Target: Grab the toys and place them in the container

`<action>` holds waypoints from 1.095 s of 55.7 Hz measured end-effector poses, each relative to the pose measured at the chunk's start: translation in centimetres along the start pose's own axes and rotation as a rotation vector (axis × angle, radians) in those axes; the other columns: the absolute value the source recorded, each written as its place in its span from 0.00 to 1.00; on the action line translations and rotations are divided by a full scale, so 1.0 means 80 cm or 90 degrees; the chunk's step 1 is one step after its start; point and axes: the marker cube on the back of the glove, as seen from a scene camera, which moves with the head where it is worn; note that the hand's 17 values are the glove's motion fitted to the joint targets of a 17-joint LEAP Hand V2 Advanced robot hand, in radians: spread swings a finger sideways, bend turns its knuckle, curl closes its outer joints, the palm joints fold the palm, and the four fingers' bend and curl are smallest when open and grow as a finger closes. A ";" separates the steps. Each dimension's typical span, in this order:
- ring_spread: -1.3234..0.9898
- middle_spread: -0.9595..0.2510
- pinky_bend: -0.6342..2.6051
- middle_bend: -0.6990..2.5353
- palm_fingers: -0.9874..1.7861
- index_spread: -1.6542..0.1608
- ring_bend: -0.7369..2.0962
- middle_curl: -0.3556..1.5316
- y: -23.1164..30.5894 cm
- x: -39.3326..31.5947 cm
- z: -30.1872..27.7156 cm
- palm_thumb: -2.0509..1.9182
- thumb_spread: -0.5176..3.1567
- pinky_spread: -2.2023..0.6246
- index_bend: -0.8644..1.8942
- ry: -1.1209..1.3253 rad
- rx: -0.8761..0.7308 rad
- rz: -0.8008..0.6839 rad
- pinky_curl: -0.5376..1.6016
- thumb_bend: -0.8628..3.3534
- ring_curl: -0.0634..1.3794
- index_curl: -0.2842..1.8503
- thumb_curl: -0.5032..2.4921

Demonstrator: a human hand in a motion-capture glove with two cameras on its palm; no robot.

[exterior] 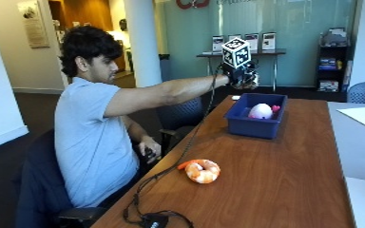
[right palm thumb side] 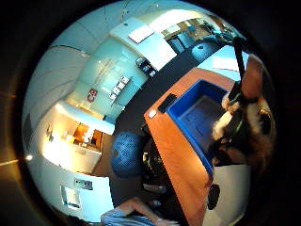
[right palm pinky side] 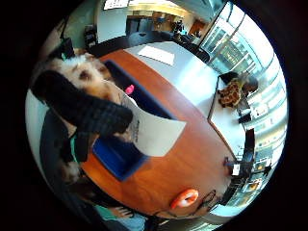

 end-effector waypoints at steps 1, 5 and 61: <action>0.43 0.55 0.61 0.29 0.57 0.83 0.54 0.45 -0.004 -0.004 0.007 0.70 0.49 0.64 0.52 -0.001 -0.004 -0.003 0.53 0.28 0.42 0.46 0.44; 0.43 0.55 0.62 0.29 0.56 0.83 0.54 0.46 -0.017 -0.016 0.031 0.70 0.49 0.64 0.52 -0.005 -0.010 0.000 0.54 0.28 0.43 0.46 0.44; 0.57 0.77 0.47 0.26 0.31 0.71 0.32 0.33 0.380 0.276 -0.113 0.52 0.52 0.81 0.40 0.159 -0.286 0.202 0.42 0.20 0.25 0.34 0.28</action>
